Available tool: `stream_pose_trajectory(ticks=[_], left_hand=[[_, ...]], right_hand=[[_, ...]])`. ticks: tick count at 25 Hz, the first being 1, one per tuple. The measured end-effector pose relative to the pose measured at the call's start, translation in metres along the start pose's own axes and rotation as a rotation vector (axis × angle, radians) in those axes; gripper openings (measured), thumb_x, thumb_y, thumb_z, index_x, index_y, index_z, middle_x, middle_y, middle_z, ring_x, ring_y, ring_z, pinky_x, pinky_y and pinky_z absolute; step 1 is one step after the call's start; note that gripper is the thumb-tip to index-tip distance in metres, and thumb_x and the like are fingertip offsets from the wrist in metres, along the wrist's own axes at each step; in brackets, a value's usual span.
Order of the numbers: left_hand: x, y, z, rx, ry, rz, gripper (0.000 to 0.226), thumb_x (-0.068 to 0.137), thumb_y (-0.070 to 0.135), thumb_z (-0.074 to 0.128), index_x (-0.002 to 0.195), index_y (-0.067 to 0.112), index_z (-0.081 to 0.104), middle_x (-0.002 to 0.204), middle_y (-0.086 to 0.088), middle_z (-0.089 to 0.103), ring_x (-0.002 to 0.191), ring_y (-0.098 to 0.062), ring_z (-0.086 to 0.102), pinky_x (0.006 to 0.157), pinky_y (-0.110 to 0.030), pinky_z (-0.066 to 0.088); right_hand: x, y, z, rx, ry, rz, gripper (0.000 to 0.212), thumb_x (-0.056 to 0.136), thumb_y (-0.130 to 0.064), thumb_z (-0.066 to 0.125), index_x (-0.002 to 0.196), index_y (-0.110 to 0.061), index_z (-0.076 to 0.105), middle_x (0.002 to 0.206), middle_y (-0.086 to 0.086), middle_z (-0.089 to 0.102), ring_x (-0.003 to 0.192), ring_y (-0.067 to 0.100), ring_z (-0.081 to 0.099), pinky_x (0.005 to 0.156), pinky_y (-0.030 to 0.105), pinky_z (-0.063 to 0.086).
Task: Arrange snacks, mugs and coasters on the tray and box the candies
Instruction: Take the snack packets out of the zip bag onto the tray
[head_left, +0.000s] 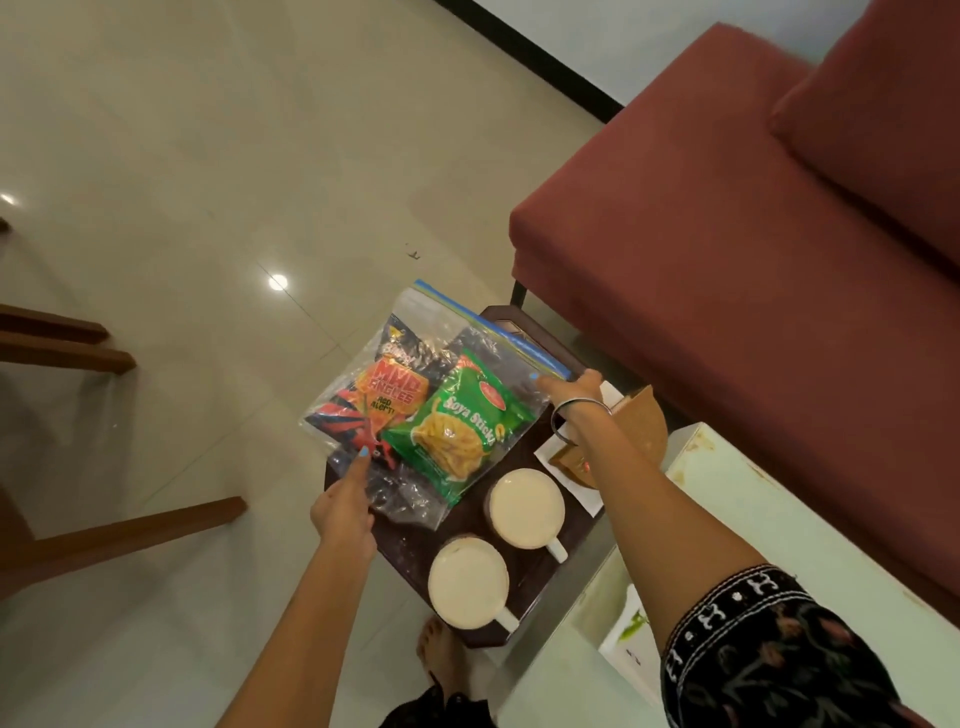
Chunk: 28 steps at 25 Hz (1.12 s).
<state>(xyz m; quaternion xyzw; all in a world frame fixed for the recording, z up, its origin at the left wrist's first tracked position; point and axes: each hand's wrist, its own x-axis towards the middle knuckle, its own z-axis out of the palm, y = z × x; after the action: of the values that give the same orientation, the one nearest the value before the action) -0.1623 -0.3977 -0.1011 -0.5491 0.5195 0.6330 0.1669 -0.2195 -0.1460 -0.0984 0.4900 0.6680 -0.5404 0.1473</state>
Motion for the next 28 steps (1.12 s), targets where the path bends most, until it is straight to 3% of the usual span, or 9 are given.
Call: stream_pose_trajectory(ticks=[2, 4, 9, 12, 16, 18, 20, 24, 28], left_hand=[[-0.001, 0.002, 0.000, -0.020, -0.002, 0.000, 0.018, 0.084, 0.018, 0.064, 0.097, 0.006, 0.059, 0.095, -0.003, 0.059, 0.093, -0.021, 0.056, 0.096, -0.036, 0.044], [0.001, 0.007, 0.000, -0.064, 0.004, 0.026, 0.016, 0.089, 0.007, 0.055, 0.104, 0.005, 0.057, 0.102, -0.007, 0.060, 0.094, -0.023, 0.059, 0.097, -0.035, 0.044], [-0.009, 0.025, 0.016, -0.119, -0.076, 0.064, 0.016, 0.092, 0.002, 0.046, 0.106, 0.010, 0.050, 0.086, -0.005, 0.058, 0.077, -0.018, 0.059, 0.066, -0.025, 0.052], [-0.039, 0.029, 0.036, -0.038, -0.167, 0.027, 0.009, 0.090, 0.003, 0.047, 0.087, 0.007, 0.054, 0.078, -0.006, 0.056, 0.068, -0.016, 0.056, 0.066, -0.028, 0.051], [-0.114, 0.039, 0.065, 0.195, -0.143, 0.272, 0.009, 0.088, 0.010, 0.052, 0.080, 0.006, 0.054, 0.071, -0.004, 0.051, 0.066, -0.019, 0.051, 0.061, -0.025, 0.044], [-0.173, 0.042, 0.085, 0.208, -0.217, 0.578, 0.011, 0.088, 0.011, 0.052, 0.079, 0.008, 0.056, 0.071, -0.005, 0.055, 0.065, -0.018, 0.053, 0.060, -0.023, 0.046], [-0.239, 0.036, 0.111, 0.177, -0.401, 0.778, 0.014, 0.088, 0.019, 0.054, 0.083, 0.008, 0.060, 0.076, -0.007, 0.062, 0.059, -0.016, 0.059, 0.067, -0.030, 0.054], [-0.346, -0.005, 0.173, 0.588, -0.570, 0.882, 0.070, 0.063, 0.068, 0.062, 0.090, 0.004, 0.067, 0.082, -0.011, 0.071, 0.074, -0.024, 0.069, 0.071, -0.037, 0.058], [-0.390, -0.087, 0.201, 1.035, -0.521, 1.018, 0.041, 0.079, 0.027, 0.063, 0.105, -0.003, 0.058, 0.108, -0.017, 0.066, 0.101, -0.034, 0.063, 0.087, -0.041, 0.054]], right_hand=[[0.004, -0.006, 0.001, 0.085, -0.015, 0.109, 0.078, 0.076, -0.023, 0.072, 0.137, 0.000, 0.030, 0.108, 0.015, 0.053, 0.082, 0.024, 0.057, 0.058, 0.030, 0.044], [0.004, -0.013, 0.006, 0.166, -0.061, 0.117, 0.071, 0.076, -0.015, 0.072, 0.135, 0.002, 0.035, 0.088, 0.011, 0.054, 0.059, 0.015, 0.046, 0.049, 0.026, 0.037], [-0.043, -0.048, 0.002, 0.647, -0.243, -0.083, 0.037, 0.081, -0.001, 0.061, 0.116, 0.010, 0.055, 0.091, 0.010, 0.063, 0.079, 0.020, 0.062, 0.081, 0.031, 0.050], [-0.094, -0.073, -0.039, 0.821, -0.323, -0.196, 0.015, 0.087, -0.003, 0.049, 0.081, -0.002, 0.063, 0.085, 0.010, 0.067, 0.076, 0.021, 0.065, 0.076, 0.031, 0.056], [-0.159, -0.078, -0.118, 1.023, -0.354, -0.337, 0.017, 0.088, 0.000, 0.044, 0.088, 0.000, 0.061, 0.066, 0.004, 0.071, 0.062, 0.017, 0.069, 0.062, 0.034, 0.057], [-0.184, -0.069, -0.153, 0.978, -0.243, -0.479, 0.022, 0.084, 0.003, 0.049, 0.104, 0.001, 0.059, 0.078, 0.006, 0.067, 0.074, 0.021, 0.065, 0.067, 0.032, 0.054], [-0.207, -0.052, -0.188, 0.845, -0.120, -0.629, 0.017, 0.083, 0.008, 0.050, 0.090, -0.005, 0.058, 0.066, -0.004, 0.060, 0.067, 0.012, 0.058, 0.062, 0.026, 0.049], [-0.235, 0.007, -0.245, 0.315, 0.228, -1.002, 0.028, 0.083, -0.005, 0.056, 0.066, -0.025, 0.046, 0.058, -0.006, 0.048, 0.059, 0.006, 0.041, 0.057, 0.032, 0.041], [-0.241, 0.093, -0.286, -0.218, 0.564, -1.156, 0.024, 0.081, -0.007, 0.051, 0.102, -0.011, 0.063, 0.090, 0.014, 0.071, 0.077, 0.025, 0.064, 0.066, 0.033, 0.050]])
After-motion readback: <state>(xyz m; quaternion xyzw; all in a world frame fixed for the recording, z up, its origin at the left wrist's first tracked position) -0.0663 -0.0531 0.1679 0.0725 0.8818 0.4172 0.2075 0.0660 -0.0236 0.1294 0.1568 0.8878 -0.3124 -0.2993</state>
